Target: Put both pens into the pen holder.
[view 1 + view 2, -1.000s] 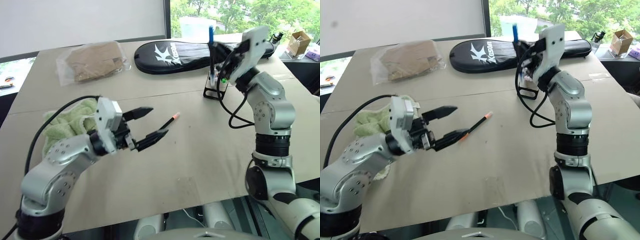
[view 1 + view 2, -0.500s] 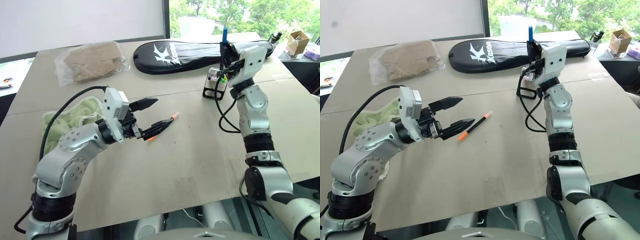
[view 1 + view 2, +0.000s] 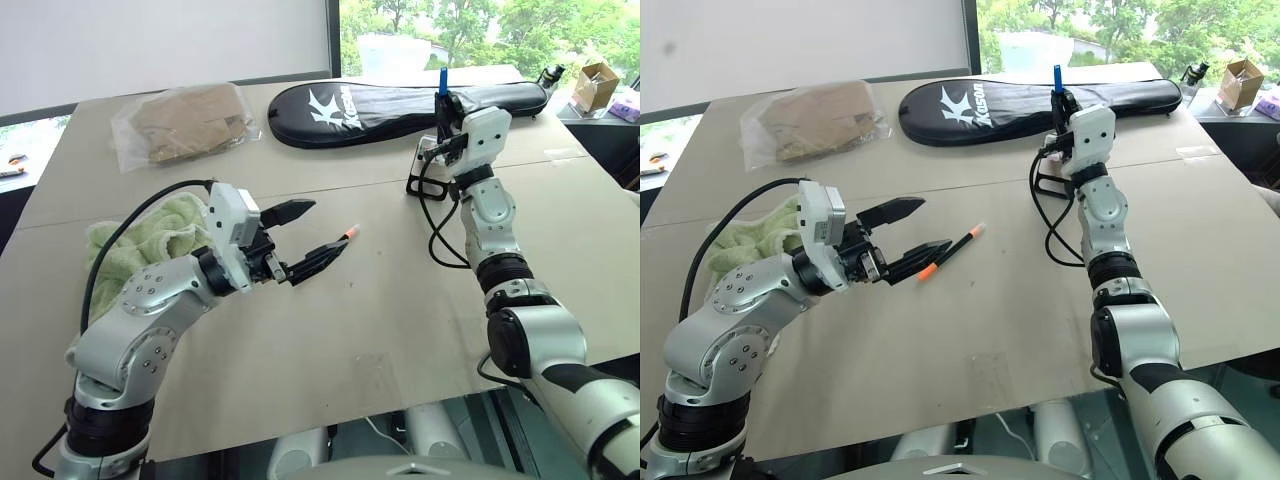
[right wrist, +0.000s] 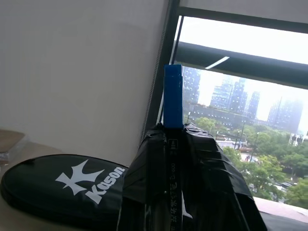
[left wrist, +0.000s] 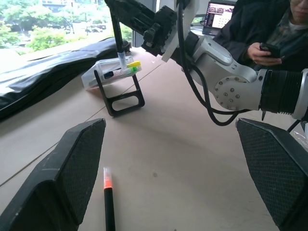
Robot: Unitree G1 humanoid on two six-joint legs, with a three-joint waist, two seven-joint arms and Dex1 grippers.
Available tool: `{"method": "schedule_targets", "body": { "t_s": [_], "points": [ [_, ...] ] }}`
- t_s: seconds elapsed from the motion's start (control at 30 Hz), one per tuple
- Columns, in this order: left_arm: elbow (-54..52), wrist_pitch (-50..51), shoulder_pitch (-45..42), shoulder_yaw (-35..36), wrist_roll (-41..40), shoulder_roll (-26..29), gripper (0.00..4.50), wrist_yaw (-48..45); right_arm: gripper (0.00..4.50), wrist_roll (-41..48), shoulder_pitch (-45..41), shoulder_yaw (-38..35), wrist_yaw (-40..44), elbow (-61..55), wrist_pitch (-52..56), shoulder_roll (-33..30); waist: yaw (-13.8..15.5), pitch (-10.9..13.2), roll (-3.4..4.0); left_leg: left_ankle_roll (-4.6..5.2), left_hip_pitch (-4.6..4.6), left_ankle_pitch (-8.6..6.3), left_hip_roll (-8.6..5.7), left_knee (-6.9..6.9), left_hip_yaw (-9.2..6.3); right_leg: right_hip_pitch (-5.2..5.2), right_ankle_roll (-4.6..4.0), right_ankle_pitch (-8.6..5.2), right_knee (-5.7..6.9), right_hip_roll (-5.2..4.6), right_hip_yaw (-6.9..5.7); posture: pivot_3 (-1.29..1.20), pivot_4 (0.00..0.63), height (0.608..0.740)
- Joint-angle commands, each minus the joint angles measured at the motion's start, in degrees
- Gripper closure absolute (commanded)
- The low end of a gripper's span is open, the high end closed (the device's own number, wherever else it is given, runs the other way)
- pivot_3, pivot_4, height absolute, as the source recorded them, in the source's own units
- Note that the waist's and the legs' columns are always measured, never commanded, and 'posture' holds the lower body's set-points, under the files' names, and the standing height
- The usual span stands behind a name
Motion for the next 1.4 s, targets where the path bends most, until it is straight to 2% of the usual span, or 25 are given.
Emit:
{"method": "schedule_targets", "body": {
  "t_s": [0.03,0.5,0.8,0.87,0.93,1.0,1.17,1.27,1.4],
  "points": [
    [-2.0,-1.2,-0.4,0.6,-0.1,0.2,0.0,0.0,4.48,-1.0,-1.9,0.2,-2.4,3.0,-3.0,-0.9,0.0,0.0,0.0,0.0,0.0,0.0,0.0,0.0,0.0,0.0,0.0,0.0,0.0,0.0,0.0,0.0,0.15,0.74],
    [-2.0,-0.7,-1.0,0.9,-0.3,0.5,0.0,0.7,4.48,-2.5,-4.5,0.6,-5.1,8.0,-6.5,-1.6,0.0,0.0,-0.01,0.0,0.01,0.0,0.0,0.03,-0.03,0.03,-0.01,0.01,0.02,0.0,-0.01,0.0,0.15,0.74],
    [-1.5,-1.6,-0.4,0.5,0.9,-0.1,0.0,0.9,4.48,2.9,-4.1,0.0,0.5,-0.7,-5.3,0.2,0.0,0.0,0.01,0.0,0.01,0.0,0.0,0.02,-0.03,0.01,-0.01,0.01,0.02,0.0,-0.01,0.0,0.15,0.74],
    [-1.1,-1.5,-0.7,0.0,1.3,-0.5,0.0,1.4,4.48,7.5,-2.9,-0.6,3.0,-7.4,0.9,1.6,0.0,0.0,0.0,0.0,0.01,0.0,0.01,0.02,-0.03,0.01,-0.01,0.01,0.03,0.0,-0.01,0.0,0.15,0.74],
    [-0.1,-0.1,-1.7,-0.6,1.2,-1.3,0.0,2.8,4.48,15.4,0.0,-0.6,4.4,-20.2,15.3,3.8,0.0,0.0,0.0,0.0,0.01,0.0,0.03,0.02,-0.05,0.01,-0.01,0.01,0.06,0.0,-0.02,0.0,0.15,0.74],
    [1.0,1.0,-3.0,-1.4,1.6,-1.8,0.0,4.1,4.48,22.1,3.5,0.0,3.4,-32.7,30.4,5.1,0.4,0.0,0.01,0.0,0.01,0.0,0.06,0.02,-0.14,0.01,-0.01,0.01,0.1,-0.02,-0.09,0.0,0.15,0.74],
    [4.5,2.6,-7.6,-4.1,2.8,-3.5,0.0,5.6,4.48,33.7,12.2,2.7,-1.9,-56.4,58.7,5.4,0.9,0.0,0.01,0.08,-0.02,-0.05,0.0,0.05,-0.2,0.01,-0.01,0.01,0.16,-0.08,-0.19,0.0,0.15,0.74],
    [6.8,1.2,-10.1,-7.1,6.3,-4.7,0.0,6.0,4.48,38.9,15.0,2.4,-5.3,-62.8,68.9,6.3,1.1,0.0,0.01,0.13,-0.01,-0.07,-0.03,0.11,-0.17,0.01,-0.01,0.01,0.25,-0.06,-0.17,0.0,0.15,0.74],
    [9.9,-1.5,-12.9,-11.8,12.2,-6.1,0.0,5.4,4.48,43.9,16.5,1.1,-9.7,-66.6,76.1,9.4,1.2,0.0,-0.01,0.21,0.1,-0.12,-0.06,0.12,-0.14,0.0,-0.01,0.0,0.43,0.0,-0.15,0.0,0.15,0.74]
  ]
}}
